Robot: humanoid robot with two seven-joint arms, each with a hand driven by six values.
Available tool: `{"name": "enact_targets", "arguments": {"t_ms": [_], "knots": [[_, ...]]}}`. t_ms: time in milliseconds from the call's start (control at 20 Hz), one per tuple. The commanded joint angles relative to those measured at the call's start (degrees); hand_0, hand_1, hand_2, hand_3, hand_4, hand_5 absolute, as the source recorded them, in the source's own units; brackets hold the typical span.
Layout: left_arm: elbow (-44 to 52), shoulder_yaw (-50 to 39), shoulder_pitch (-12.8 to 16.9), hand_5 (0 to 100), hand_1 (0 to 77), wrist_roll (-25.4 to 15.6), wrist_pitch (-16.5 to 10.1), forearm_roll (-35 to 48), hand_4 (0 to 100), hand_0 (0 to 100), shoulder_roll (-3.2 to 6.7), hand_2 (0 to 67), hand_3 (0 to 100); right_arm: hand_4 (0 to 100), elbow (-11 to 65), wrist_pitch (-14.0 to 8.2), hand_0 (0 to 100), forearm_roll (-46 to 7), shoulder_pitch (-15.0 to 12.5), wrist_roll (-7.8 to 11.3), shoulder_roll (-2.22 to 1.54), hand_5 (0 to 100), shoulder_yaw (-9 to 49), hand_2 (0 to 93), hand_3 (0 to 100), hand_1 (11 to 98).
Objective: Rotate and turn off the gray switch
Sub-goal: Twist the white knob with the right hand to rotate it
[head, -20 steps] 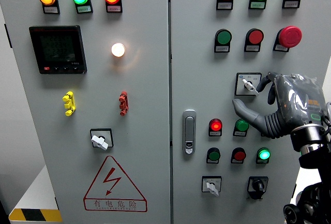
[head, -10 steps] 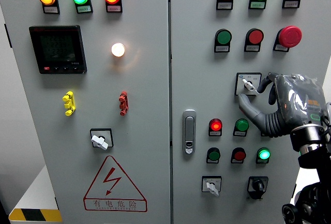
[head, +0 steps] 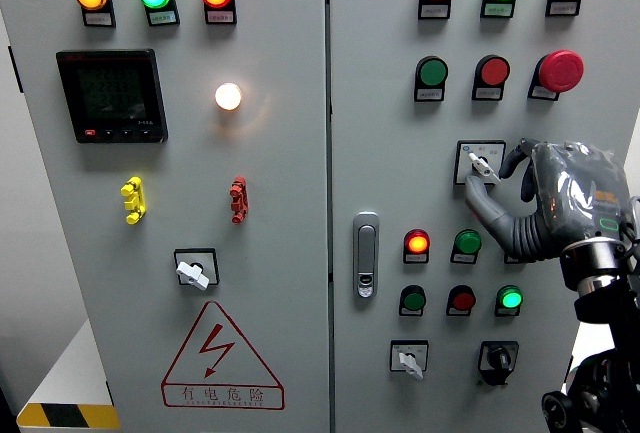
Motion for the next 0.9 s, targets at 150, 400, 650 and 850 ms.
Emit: {"name": "enact_targets", "arguments": {"t_ms": [150, 400, 650, 850], "knots": [[0.0, 0.0, 0.0, 12, 0.0, 0.0, 0.0, 0.0, 10, 0, 0.03, 13.2, 18, 97, -0.2, 0.1, 38, -0.4, 0.5, -0.6, -0.03, 93, 0.0, 59.6, 87, 28.7], [0.0, 0.0, 0.0, 12, 0.0, 0.0, 0.0, 0.0, 10, 0, 0.03, 13.2, 18, 97, -0.3, 0.2, 41, -1.1, 0.5, -0.78, 0.05, 93, -0.2, 60.1, 88, 27.3], [0.0, 0.0, 0.0, 12, 0.0, 0.0, 0.0, 0.0, 10, 0, -0.06, 13.2, 18, 97, -0.6, 0.2, 41, -1.1, 0.5, -1.57, -0.03, 94, -1.1, 61.3, 88, 27.3], [0.0, 0.0, 0.0, 12, 0.0, 0.0, 0.0, 0.0, 10, 0, 0.03, 13.2, 18, 97, -0.7, 0.2, 41, -1.1, 0.6, -2.01, -0.03, 94, -1.4, 61.6, 88, 27.5]]}}
